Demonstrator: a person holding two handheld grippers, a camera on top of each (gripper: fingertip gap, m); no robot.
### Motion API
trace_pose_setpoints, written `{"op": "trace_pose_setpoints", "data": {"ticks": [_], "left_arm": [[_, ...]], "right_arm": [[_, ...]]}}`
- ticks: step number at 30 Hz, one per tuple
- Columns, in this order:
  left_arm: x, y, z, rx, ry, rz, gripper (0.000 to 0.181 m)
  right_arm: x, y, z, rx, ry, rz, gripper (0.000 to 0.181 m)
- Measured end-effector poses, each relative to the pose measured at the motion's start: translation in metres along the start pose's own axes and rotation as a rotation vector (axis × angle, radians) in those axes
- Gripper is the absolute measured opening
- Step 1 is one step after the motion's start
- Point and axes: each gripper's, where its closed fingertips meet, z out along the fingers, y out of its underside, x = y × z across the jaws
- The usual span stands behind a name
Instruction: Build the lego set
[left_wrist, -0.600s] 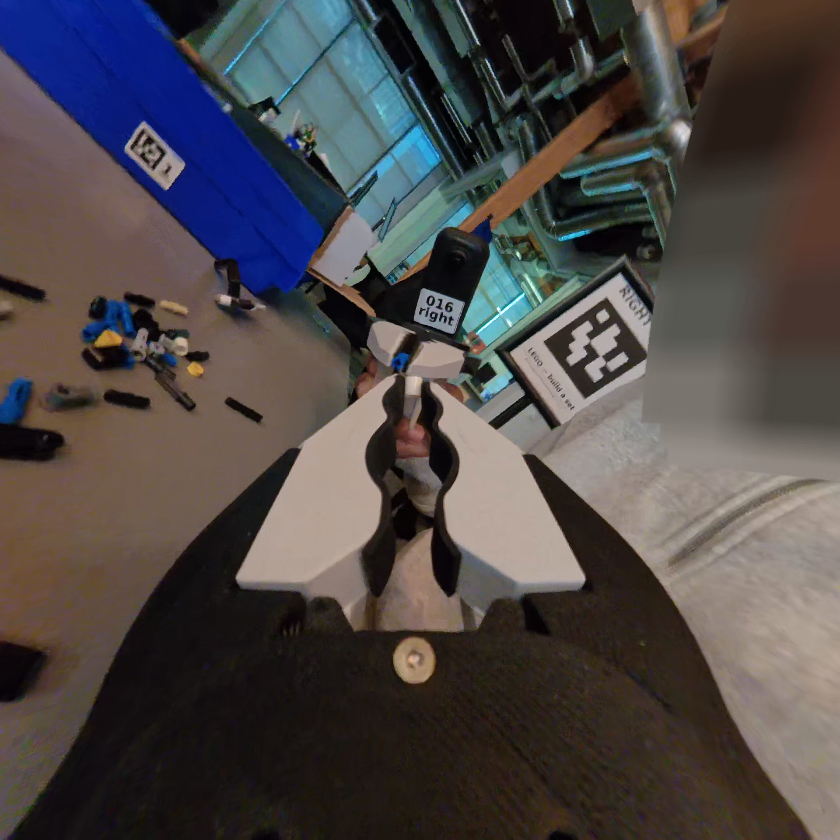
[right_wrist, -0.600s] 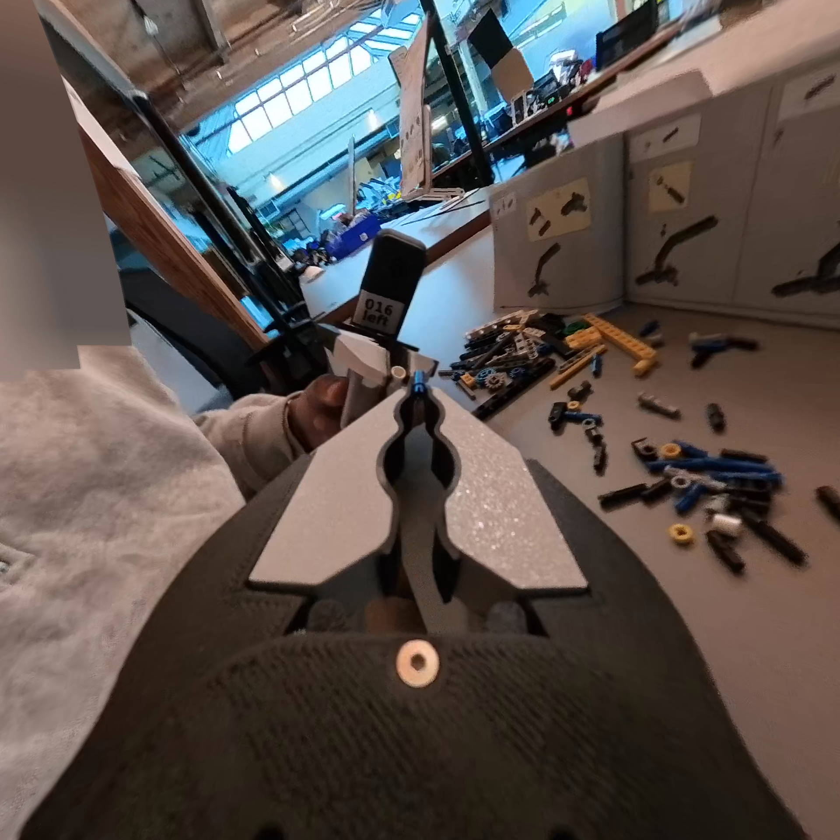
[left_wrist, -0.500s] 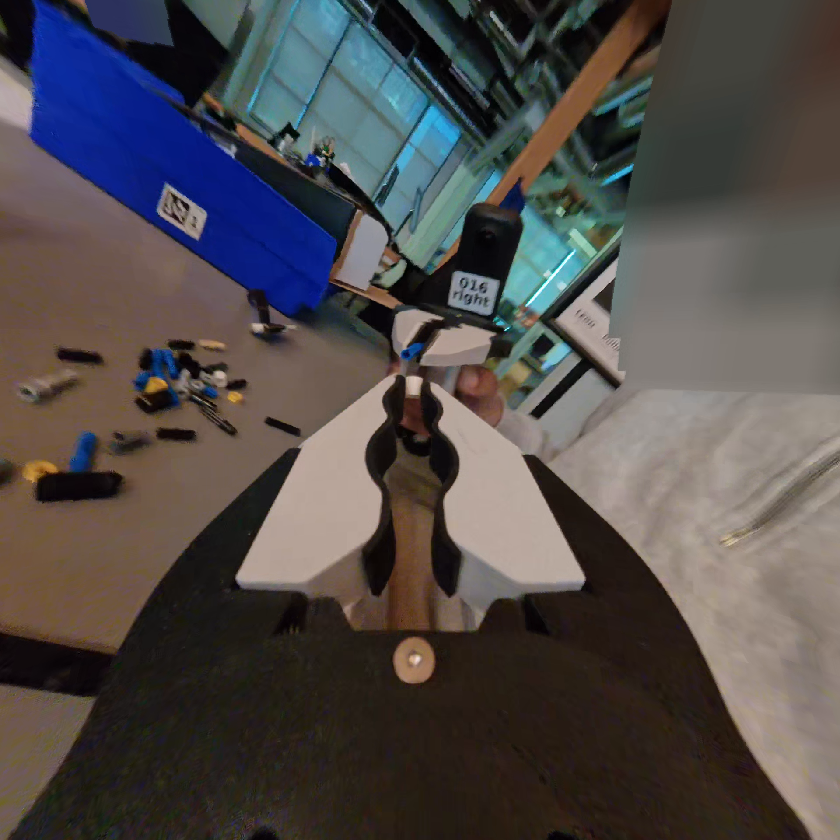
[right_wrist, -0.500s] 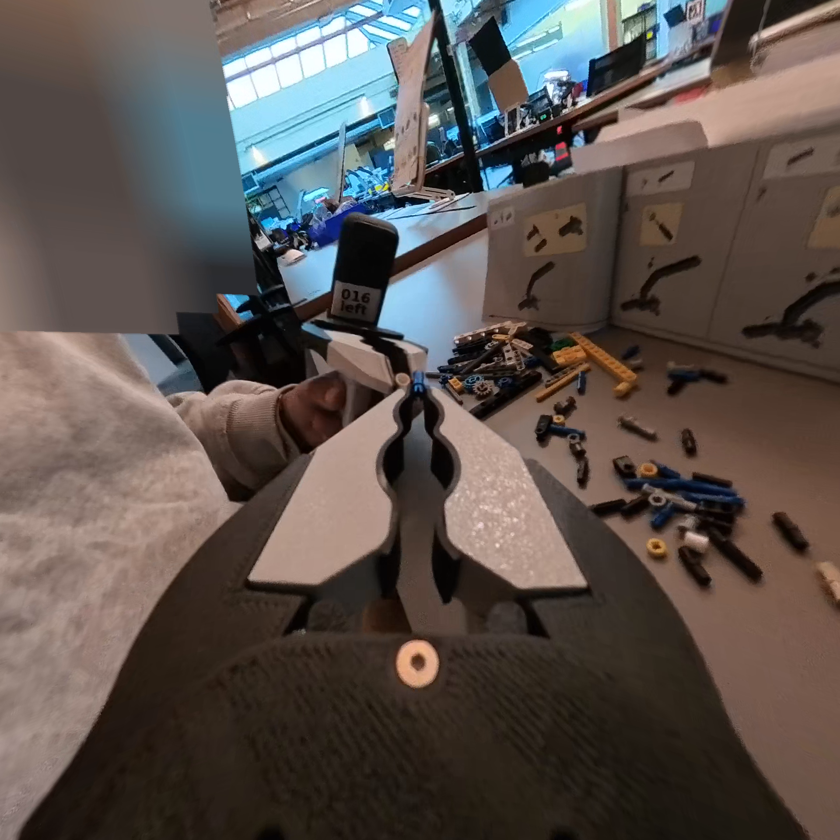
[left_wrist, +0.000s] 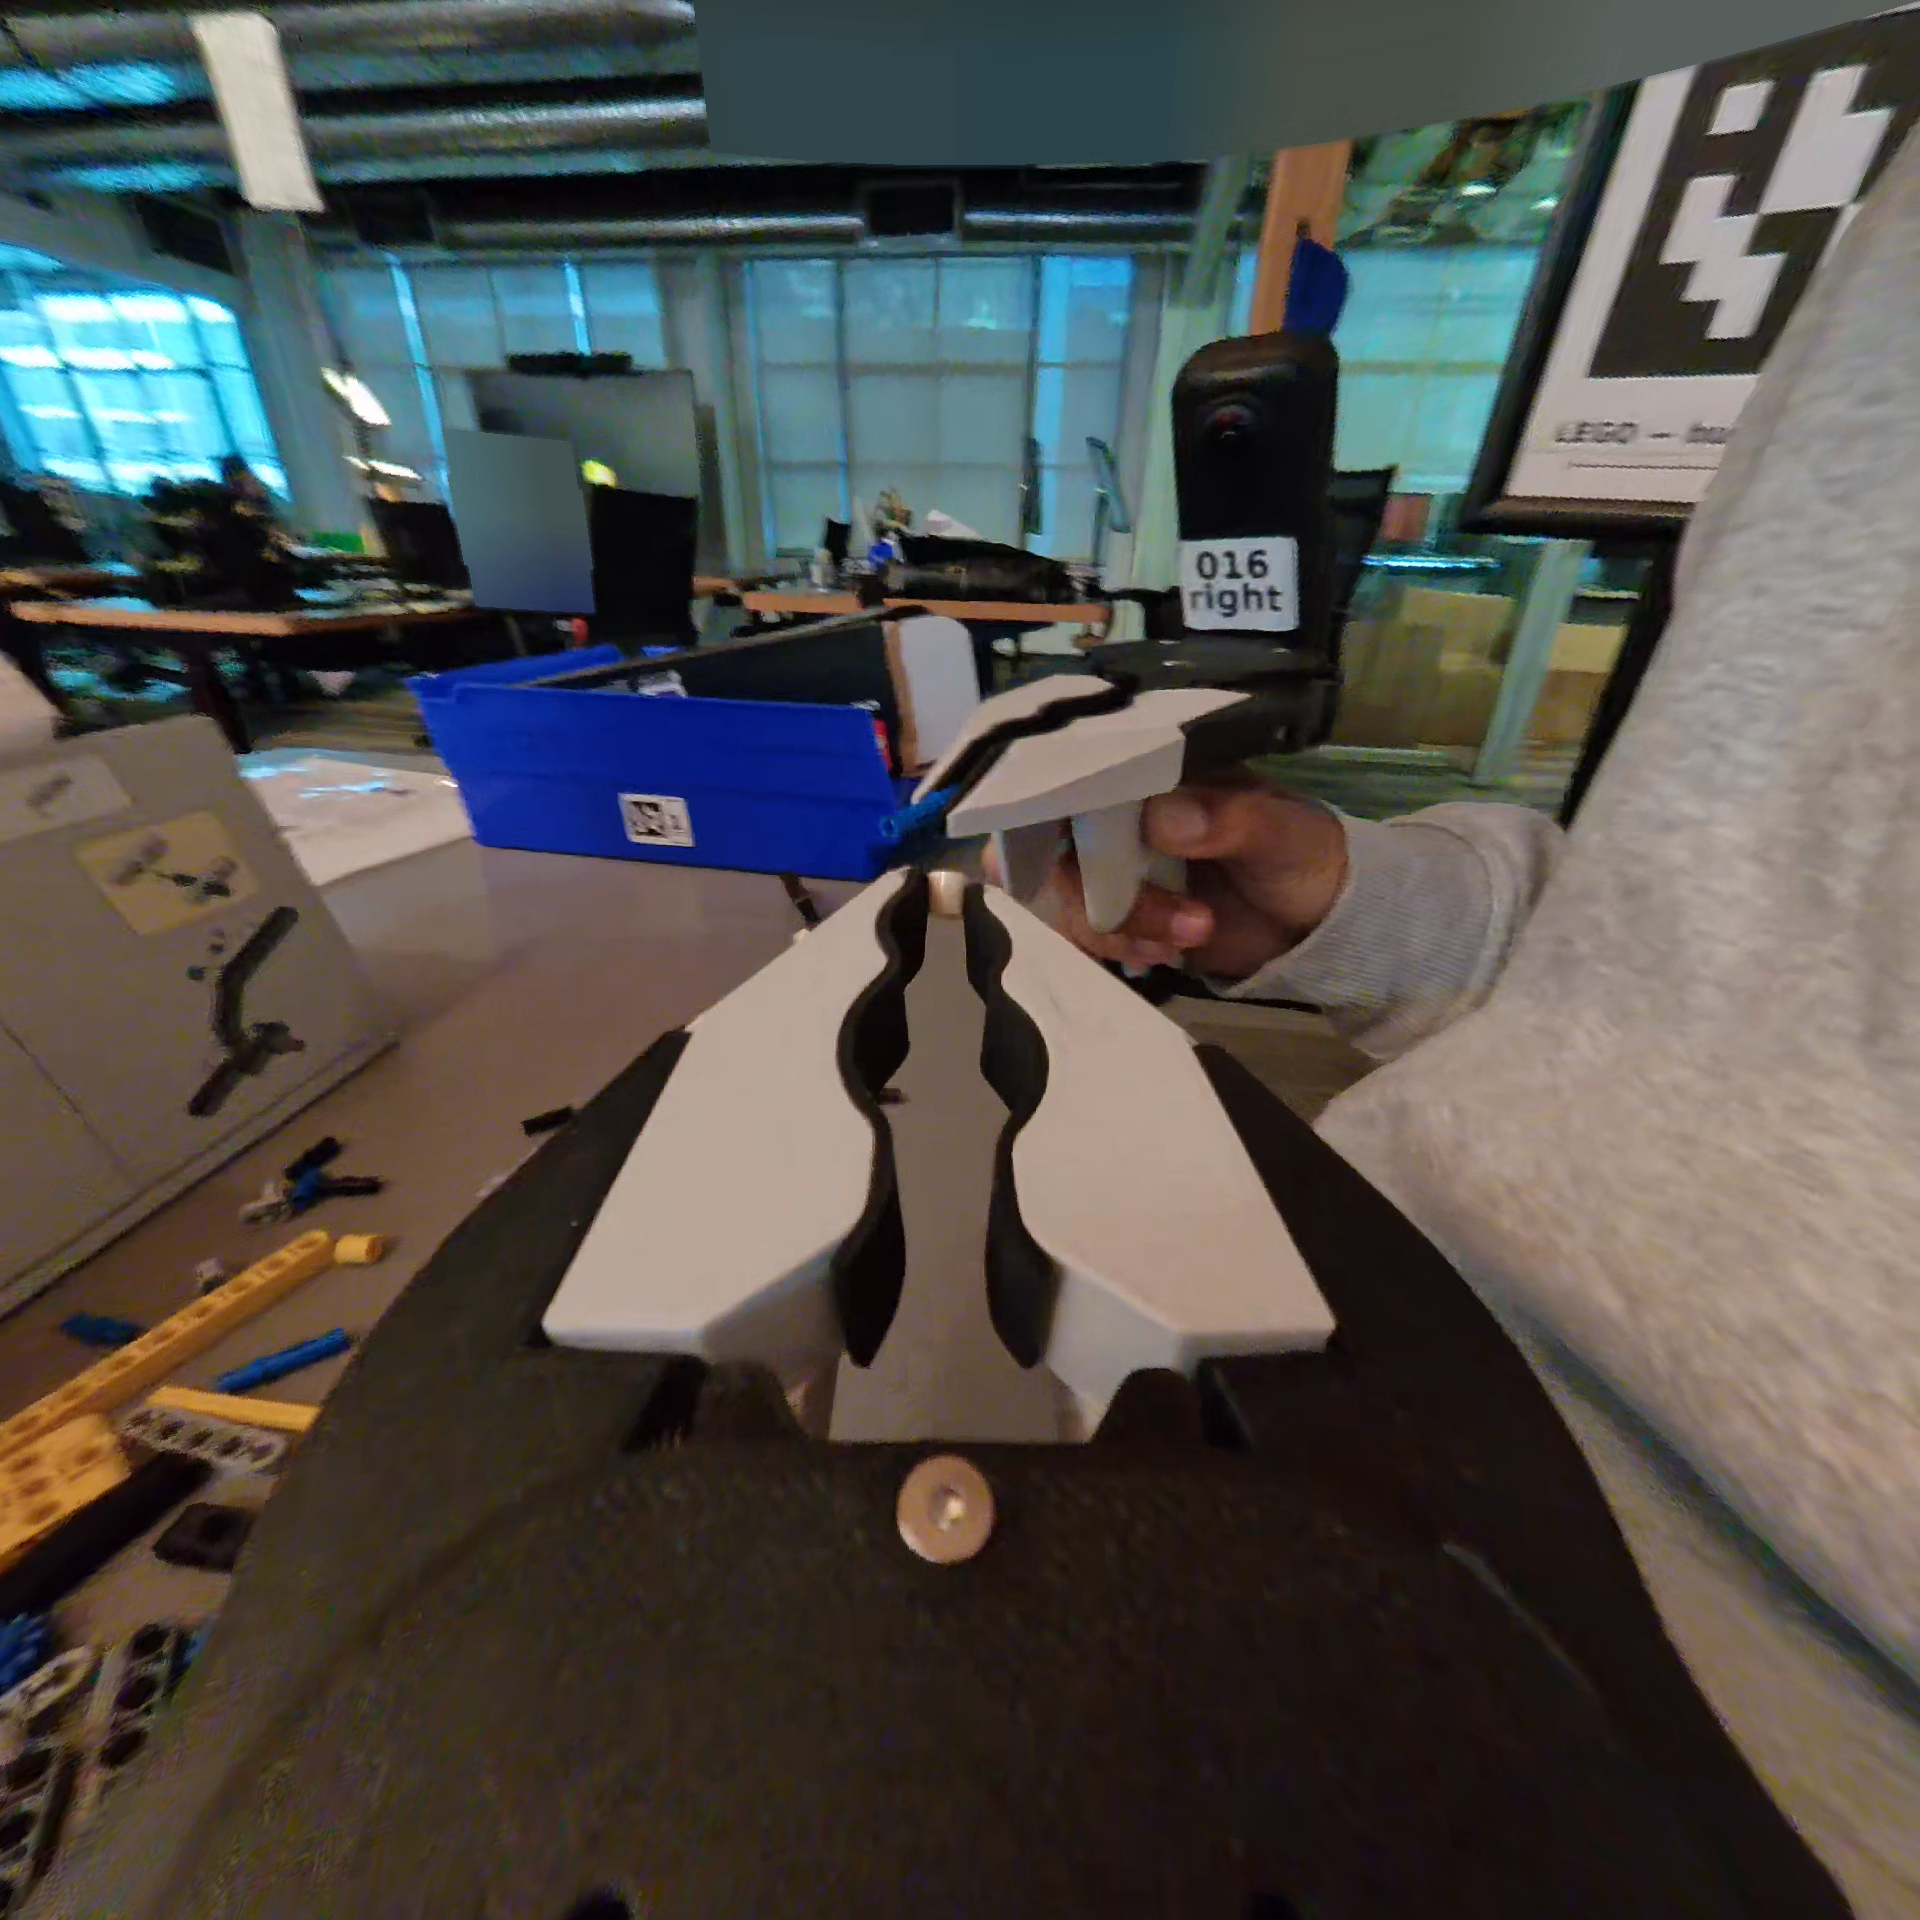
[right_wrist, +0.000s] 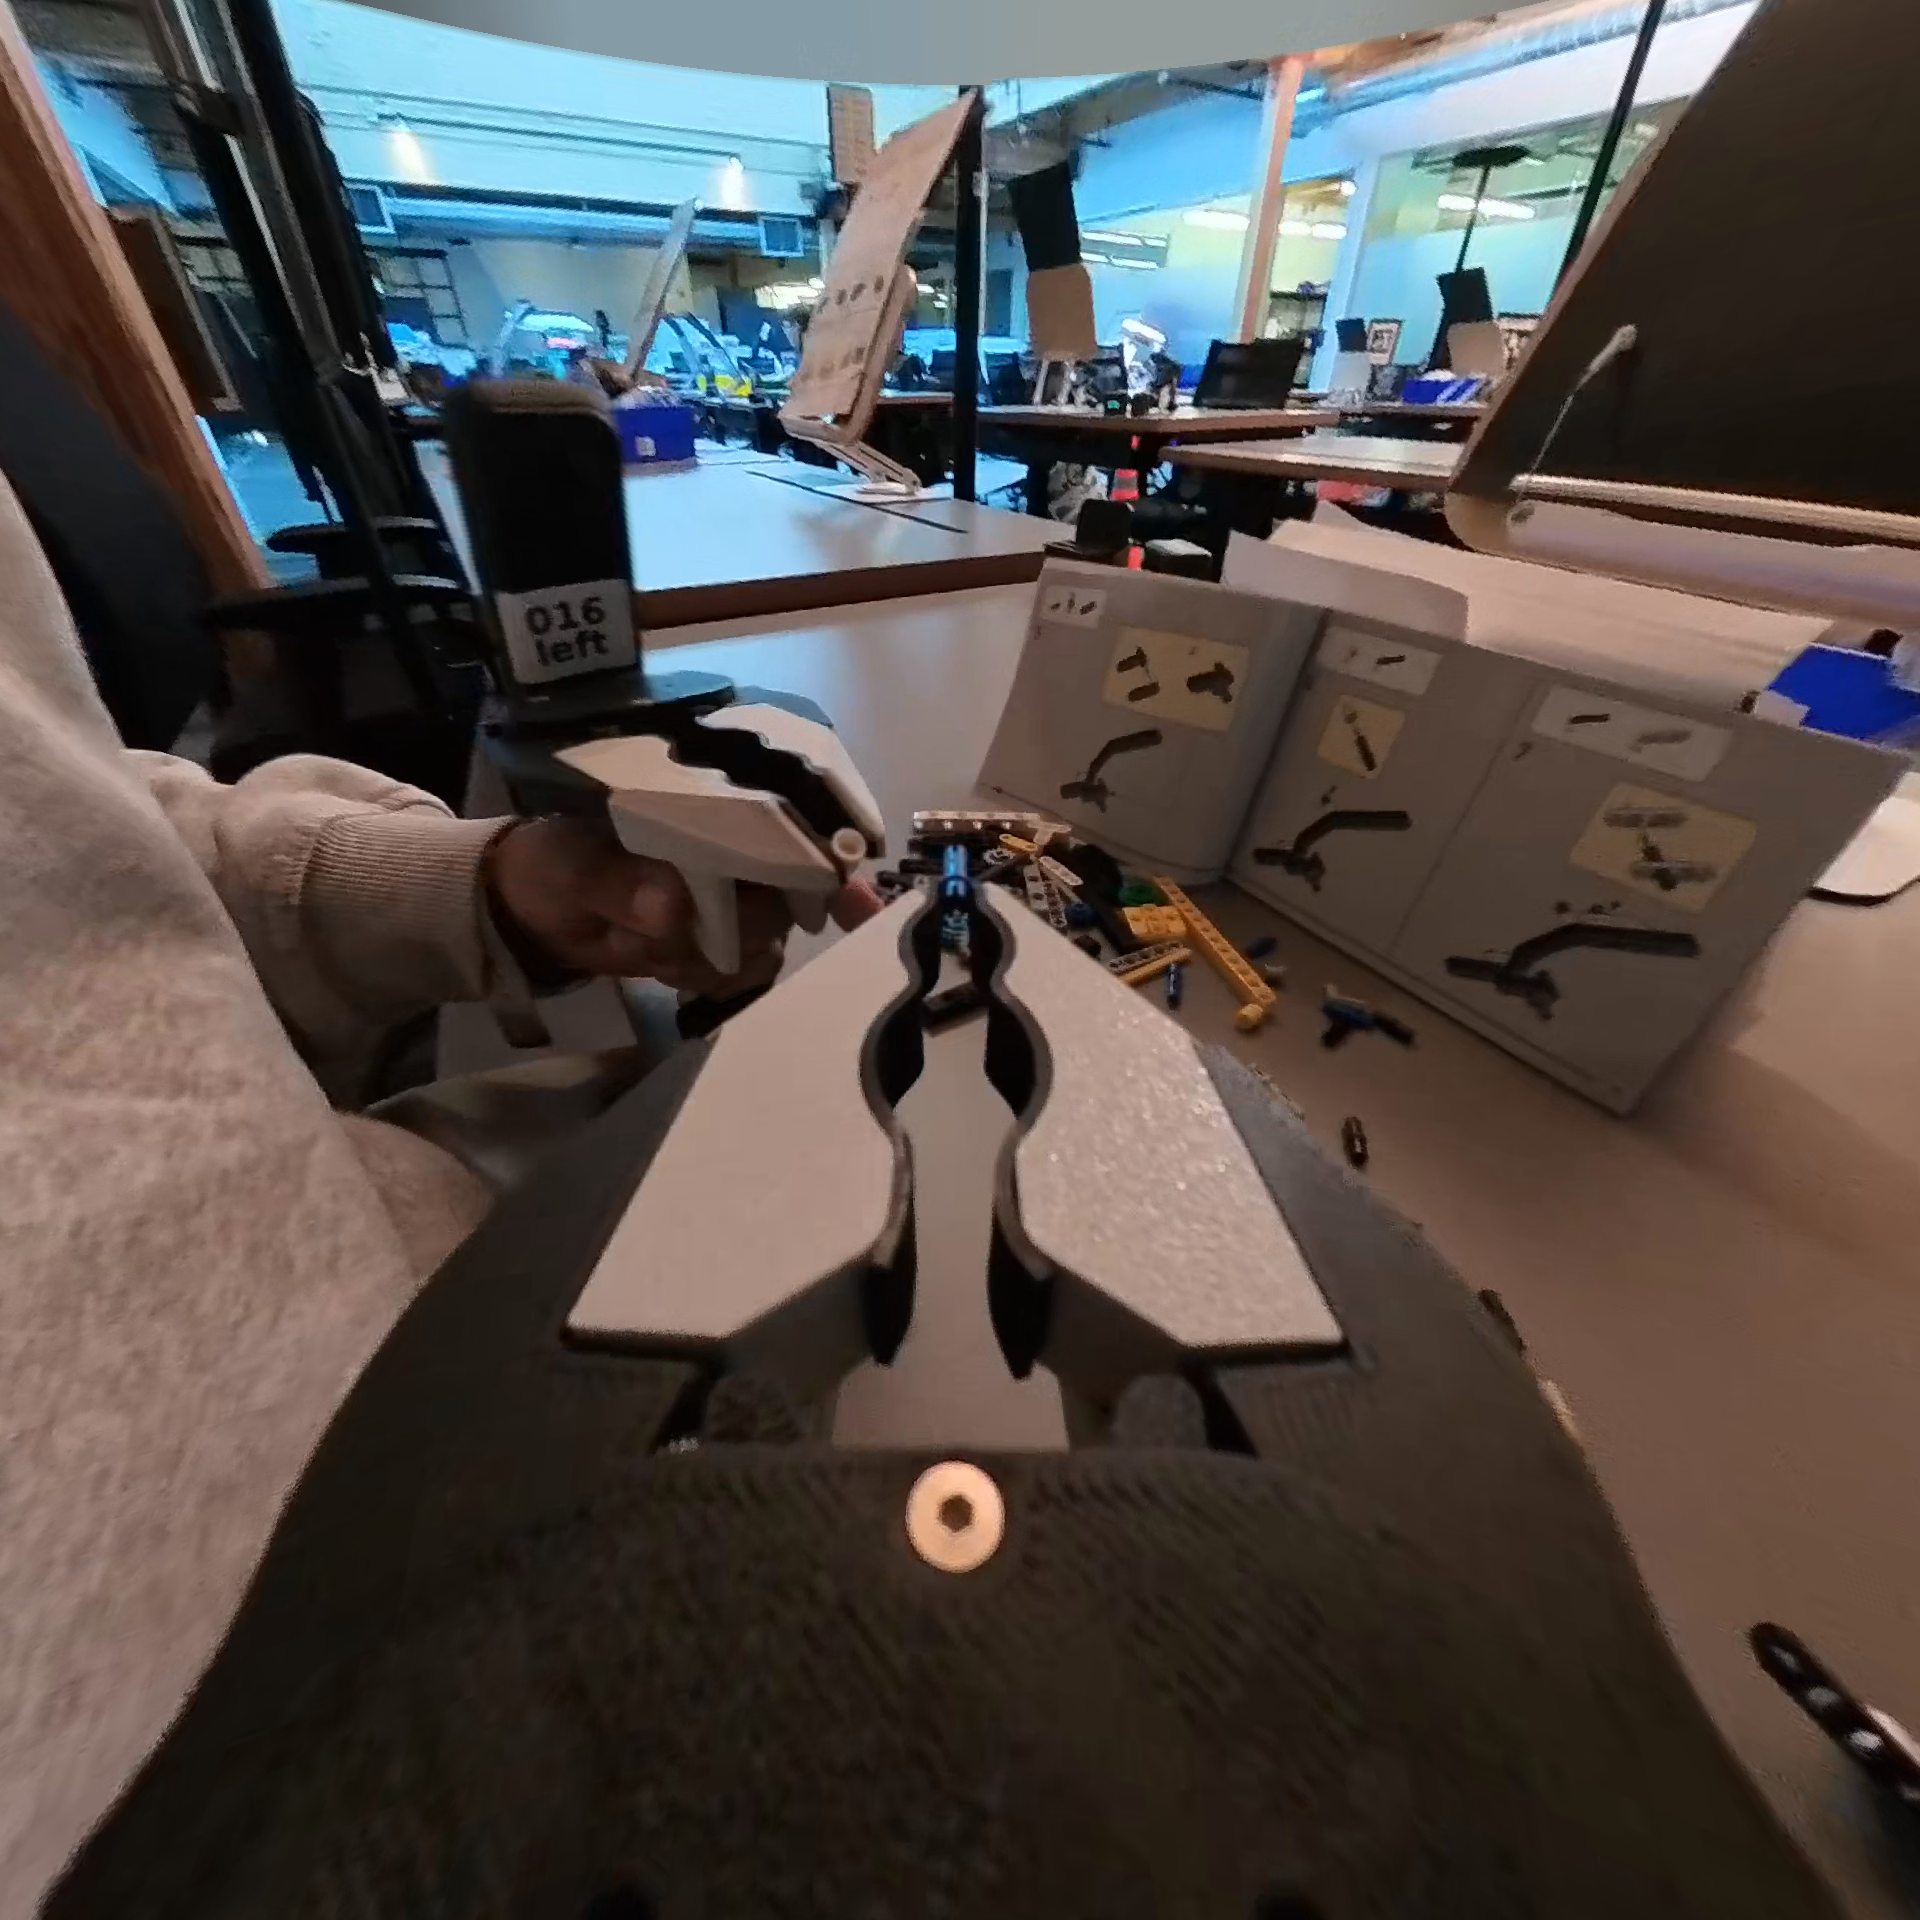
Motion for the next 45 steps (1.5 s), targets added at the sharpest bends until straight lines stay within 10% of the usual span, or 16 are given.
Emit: {"op": "trace_pose_setpoints", "data": {"ticks": [11, 24, 45], "left_arm": [[0.027, 0.012, -0.029, -0.083, -0.118, -0.193, 0.005], [0.094, 0.060, -0.054, -0.246, -0.136, -0.362, 0.006], [0.123, 0.057, -0.056, -0.257, 0.078, -0.317, 0.006]], "right_arm": [[-0.022, 0.021, 0.000, -0.071, 0.078, -0.121, 0.002], [-0.104, 0.047, -0.023, -0.360, -0.316, 0.425, 0.003], [-0.148, 0.057, -0.030, -0.573, -0.359, 0.516, 0.003]]}}
